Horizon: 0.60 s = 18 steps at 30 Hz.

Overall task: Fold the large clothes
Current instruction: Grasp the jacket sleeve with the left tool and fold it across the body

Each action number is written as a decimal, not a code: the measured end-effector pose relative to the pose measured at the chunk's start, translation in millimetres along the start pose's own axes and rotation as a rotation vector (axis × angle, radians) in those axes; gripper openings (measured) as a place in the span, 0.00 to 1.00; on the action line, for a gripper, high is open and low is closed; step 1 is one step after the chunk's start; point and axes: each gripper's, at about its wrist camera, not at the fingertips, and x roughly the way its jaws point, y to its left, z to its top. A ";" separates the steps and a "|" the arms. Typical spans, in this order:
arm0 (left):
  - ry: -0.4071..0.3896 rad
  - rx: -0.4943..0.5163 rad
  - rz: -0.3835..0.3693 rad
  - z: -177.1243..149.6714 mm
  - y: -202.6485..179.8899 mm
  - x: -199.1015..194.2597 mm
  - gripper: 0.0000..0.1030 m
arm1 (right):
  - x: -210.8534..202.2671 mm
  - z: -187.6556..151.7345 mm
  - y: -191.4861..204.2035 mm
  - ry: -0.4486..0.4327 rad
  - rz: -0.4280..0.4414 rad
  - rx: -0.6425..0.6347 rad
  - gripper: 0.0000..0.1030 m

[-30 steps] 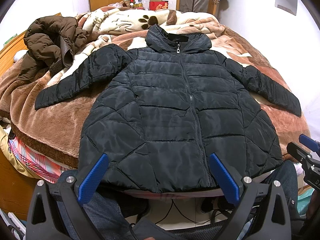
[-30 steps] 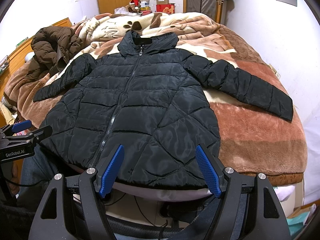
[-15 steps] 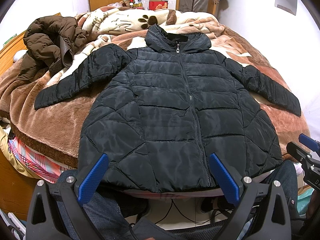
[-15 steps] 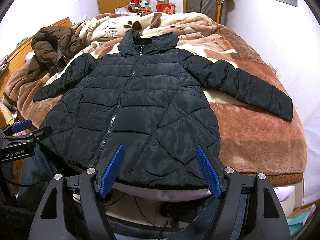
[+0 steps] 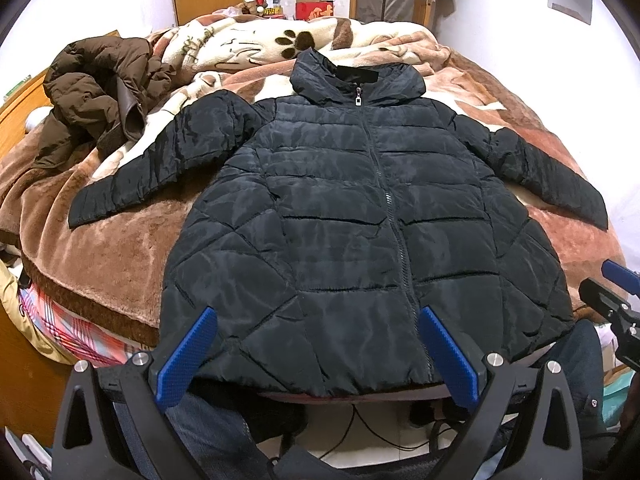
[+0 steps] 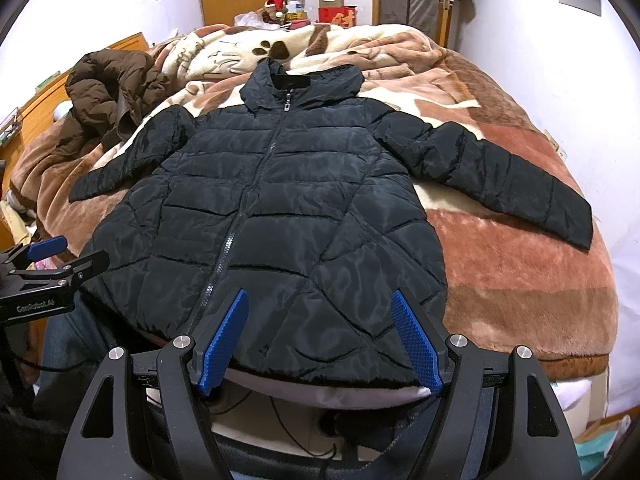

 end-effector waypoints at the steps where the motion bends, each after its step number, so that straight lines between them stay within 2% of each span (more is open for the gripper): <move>1: -0.001 0.001 0.001 2.7 3.0 2.5 0.99 | 3.1 3.8 1.3 -0.002 0.003 -0.001 0.72; 7: -0.010 -0.029 0.005 20.8 28.4 20.5 0.99 | 20.2 22.7 6.8 -0.022 0.015 -0.025 0.72; 11: -0.008 -0.104 -0.002 35.9 58.4 39.3 0.99 | 37.6 41.0 9.1 -0.009 0.028 -0.039 0.73; 18: -0.032 -0.200 0.077 65.5 119.6 74.3 0.97 | 75.2 74.2 20.7 0.013 0.057 -0.073 0.73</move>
